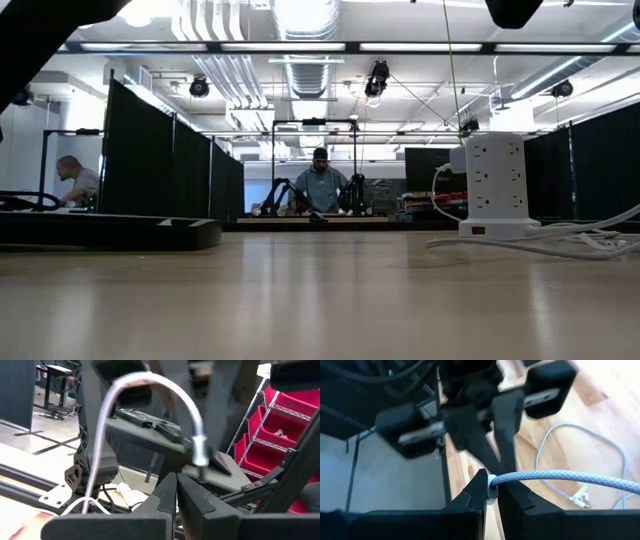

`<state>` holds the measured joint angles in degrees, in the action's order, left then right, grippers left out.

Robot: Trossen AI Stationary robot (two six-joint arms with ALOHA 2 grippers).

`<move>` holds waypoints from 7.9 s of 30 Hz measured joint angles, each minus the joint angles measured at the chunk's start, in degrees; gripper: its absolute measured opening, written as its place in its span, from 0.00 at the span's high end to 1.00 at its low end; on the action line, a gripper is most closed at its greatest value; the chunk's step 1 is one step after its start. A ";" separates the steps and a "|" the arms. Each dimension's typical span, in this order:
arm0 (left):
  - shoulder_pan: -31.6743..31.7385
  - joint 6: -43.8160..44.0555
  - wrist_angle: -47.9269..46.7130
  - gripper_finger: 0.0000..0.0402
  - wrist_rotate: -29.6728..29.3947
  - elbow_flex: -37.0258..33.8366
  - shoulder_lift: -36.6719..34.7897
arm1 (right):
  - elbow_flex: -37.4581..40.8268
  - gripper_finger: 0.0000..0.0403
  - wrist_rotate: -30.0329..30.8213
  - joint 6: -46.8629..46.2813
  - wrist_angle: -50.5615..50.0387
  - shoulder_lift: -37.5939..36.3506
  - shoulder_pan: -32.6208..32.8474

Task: Insert USB
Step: Insert the purple charger cable into the bottom white outlet extension

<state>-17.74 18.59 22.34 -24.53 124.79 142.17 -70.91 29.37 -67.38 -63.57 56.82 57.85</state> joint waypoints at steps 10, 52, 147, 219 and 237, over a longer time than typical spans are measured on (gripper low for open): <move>0.12 -0.11 0.25 0.99 6.05 0.00 0.00 | 0.00 0.96 2.64 1.14 0.35 0.30 0.02; 0.68 5.86 1.93 0.66 7.35 0.00 0.00 | -0.04 0.96 4.21 5.45 1.88 2.59 -0.13; -3.04 5.86 -9.41 0.99 8.60 0.00 -0.17 | -12.04 0.69 -38.50 22.83 -8.19 14.32 -20.61; -4.20 12.40 -20.41 0.57 8.33 0.00 -0.11 | -8.78 0.98 -34.03 10.89 -6.07 15.74 -8.88; -5.14 18.15 -30.34 0.66 9.11 0.00 -0.50 | -8.52 0.98 -35.55 4.51 -6.18 31.88 4.75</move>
<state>-22.87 36.73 -8.00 -15.42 124.79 141.67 -79.44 -6.18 -62.87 -69.75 88.69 62.60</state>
